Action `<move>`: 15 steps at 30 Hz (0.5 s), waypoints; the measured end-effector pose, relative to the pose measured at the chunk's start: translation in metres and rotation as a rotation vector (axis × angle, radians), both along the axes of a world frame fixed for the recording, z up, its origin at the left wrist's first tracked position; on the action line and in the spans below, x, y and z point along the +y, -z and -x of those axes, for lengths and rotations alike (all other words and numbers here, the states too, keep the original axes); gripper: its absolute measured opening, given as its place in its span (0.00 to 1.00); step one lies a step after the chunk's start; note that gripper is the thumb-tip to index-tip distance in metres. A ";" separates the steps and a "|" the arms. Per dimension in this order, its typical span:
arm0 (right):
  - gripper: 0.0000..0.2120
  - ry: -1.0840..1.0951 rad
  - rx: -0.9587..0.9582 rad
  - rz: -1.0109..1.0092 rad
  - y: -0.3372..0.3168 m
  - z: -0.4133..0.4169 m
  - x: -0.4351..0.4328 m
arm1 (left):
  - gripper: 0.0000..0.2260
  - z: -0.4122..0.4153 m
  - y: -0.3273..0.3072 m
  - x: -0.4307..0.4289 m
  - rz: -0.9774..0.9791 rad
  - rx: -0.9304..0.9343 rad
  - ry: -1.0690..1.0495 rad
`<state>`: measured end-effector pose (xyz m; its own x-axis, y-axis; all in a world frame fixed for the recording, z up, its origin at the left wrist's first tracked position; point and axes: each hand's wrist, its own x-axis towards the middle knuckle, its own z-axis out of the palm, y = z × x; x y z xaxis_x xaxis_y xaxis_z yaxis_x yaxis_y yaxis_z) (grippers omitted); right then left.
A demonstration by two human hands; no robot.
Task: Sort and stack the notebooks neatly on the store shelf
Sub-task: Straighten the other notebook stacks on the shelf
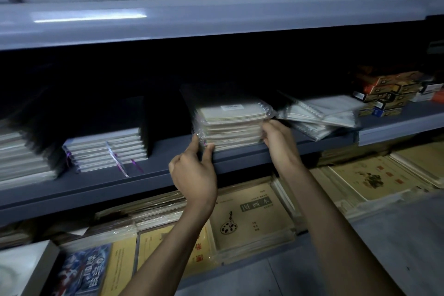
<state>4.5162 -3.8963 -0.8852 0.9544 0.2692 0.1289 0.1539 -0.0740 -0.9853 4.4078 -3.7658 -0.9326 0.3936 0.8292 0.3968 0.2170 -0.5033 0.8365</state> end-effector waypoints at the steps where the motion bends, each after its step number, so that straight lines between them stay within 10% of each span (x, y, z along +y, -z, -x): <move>1: 0.13 -0.002 -0.017 0.025 0.001 0.003 0.000 | 0.15 0.001 0.000 -0.003 -0.028 0.008 -0.006; 15: 0.09 -0.059 0.038 -0.062 -0.013 0.023 -0.001 | 0.24 0.029 -0.015 -0.003 0.059 -0.017 0.237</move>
<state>4.4930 -3.8970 -0.8718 0.9415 0.3182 0.1107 0.1184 -0.0049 -0.9930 4.3790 -3.7691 -0.9179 0.5735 0.7364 0.3589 0.0842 -0.4888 0.8683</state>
